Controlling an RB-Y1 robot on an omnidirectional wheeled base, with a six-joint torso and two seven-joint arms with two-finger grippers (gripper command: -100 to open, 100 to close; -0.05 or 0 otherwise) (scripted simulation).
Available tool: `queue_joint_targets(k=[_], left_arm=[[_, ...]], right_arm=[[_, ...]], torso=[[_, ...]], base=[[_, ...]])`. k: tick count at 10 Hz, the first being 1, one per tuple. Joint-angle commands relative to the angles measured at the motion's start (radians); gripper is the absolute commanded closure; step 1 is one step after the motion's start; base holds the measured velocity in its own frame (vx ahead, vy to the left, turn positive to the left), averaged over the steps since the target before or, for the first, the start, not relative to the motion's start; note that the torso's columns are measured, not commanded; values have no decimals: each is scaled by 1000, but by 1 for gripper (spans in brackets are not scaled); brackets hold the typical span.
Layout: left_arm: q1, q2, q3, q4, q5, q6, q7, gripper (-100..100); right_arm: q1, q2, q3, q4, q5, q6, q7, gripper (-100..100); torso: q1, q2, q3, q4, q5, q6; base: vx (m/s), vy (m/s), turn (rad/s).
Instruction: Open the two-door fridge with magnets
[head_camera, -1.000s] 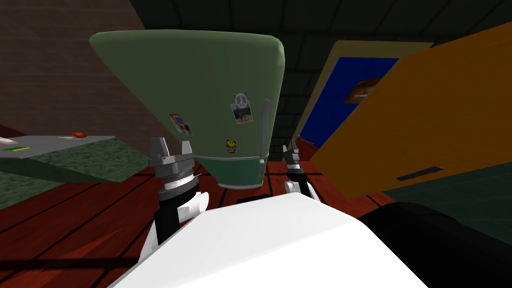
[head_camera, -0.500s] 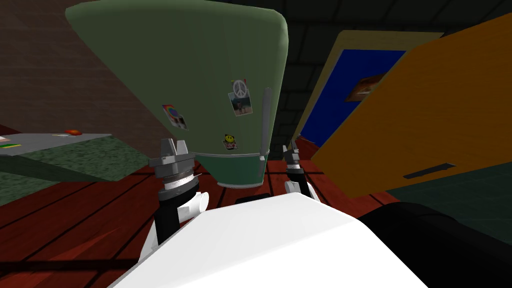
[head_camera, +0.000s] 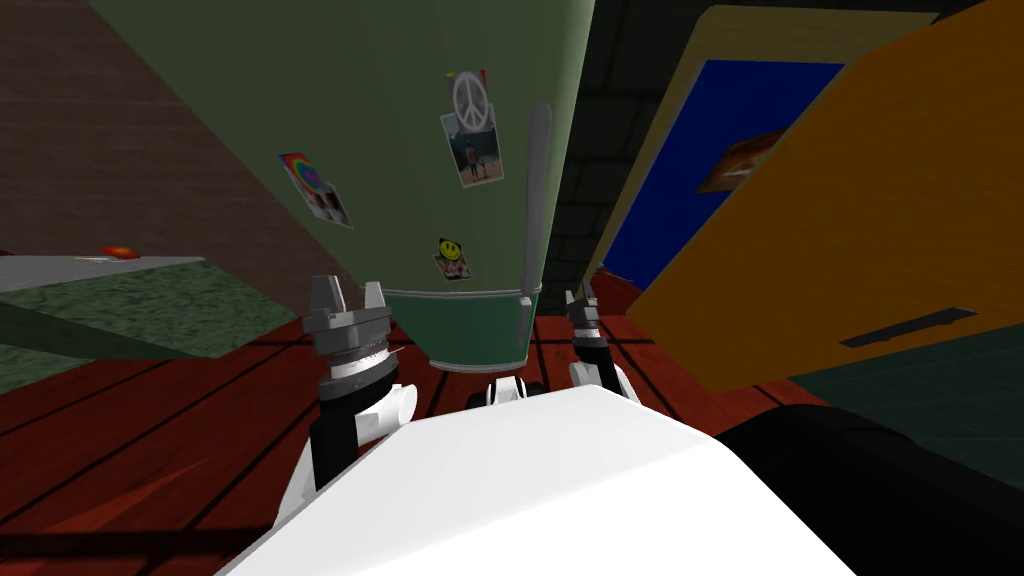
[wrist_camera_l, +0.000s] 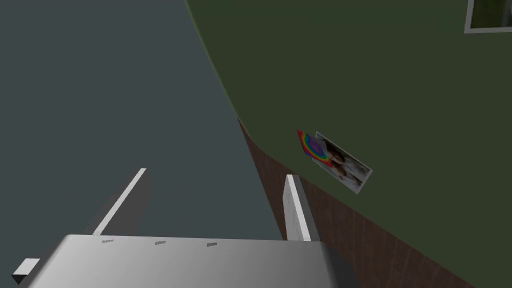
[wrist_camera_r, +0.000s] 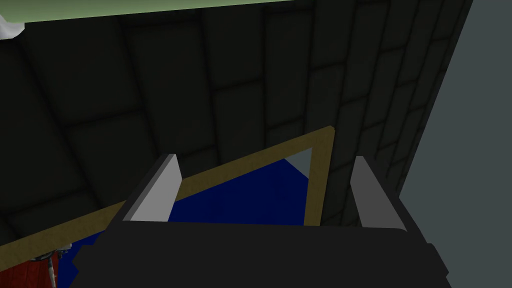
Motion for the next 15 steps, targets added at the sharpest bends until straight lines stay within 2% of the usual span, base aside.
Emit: queue_joint_targets(k=[1, 4, 7, 12, 15], left_arm=[[-8, 65, -2, 30, -3, -9, -3, -100], [-21, 112, -6, 82, -10, -25, -9, -100], [-36, 133, -12, 140, -17, -43, -15, -100], [-59, 127, -20, 233, -29, -72, -26, -100], [-81, 110, -28, 317, -39, -99, -35, -100]], right_arm=[[0, 0, 0, 0, 0, 0, 0, 0], [0, 0, 0, 0, 0, 0, 0, 0], [0, 0, 0, 0, 0, 0, 0, 0], [0, 0, 0, 0, 0, 0, 0, 0], [0, 0, 0, 0, 0, 0, 0, 0]], torso=[[-1, 9, -19, 10, 0, 0], [0, 12, -25, 14, 0, 0], [0, 13, -25, 14, 0, 0], [1, 13, -25, 14, 0, 0], [0, 12, -26, 14, 0, 0]], base=[[4, -60, -13], [11, -80, -17], [4, -95, -17], [6, -89, -18], [25, -120, -26]])
